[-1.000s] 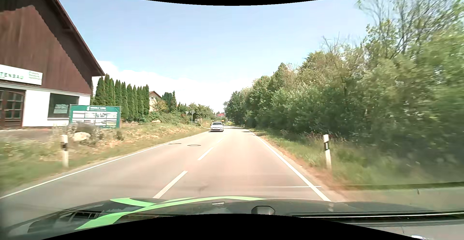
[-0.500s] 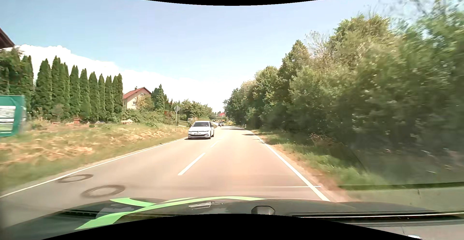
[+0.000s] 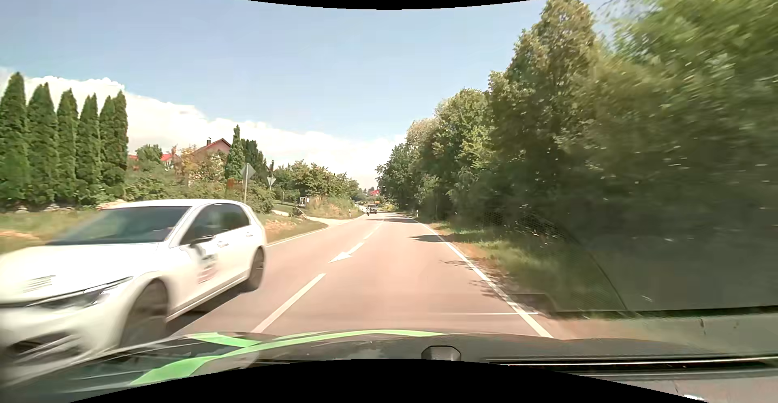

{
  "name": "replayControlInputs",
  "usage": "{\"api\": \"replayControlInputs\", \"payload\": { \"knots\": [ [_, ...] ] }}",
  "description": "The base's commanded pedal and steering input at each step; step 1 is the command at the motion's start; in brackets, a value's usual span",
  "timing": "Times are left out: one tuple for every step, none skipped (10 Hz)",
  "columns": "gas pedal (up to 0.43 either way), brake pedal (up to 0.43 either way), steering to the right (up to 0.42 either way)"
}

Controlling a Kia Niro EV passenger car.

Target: Follow the waypoints while adhering to traffic rules and regulations

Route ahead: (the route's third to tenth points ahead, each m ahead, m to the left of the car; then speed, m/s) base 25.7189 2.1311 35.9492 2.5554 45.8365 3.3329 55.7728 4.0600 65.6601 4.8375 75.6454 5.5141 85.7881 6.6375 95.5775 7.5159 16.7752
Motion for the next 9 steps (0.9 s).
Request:
{"api": "replayControlInputs", "payload": {
  "knots": [
    [0.130, 0.000, -0.008],
    [0.130, 0.000, -0.008],
    [0.138, 0.000, -0.008],
    [0.150, 0.000, -0.008],
    [0.157, 0.000, -0.008],
    [0.169, 0.000, -0.008],
    [0.169, 0.000, -0.008],
    [0.169, 0.000, -0.008],
    [0.169, 0.000, -0.008]
  ]
}}
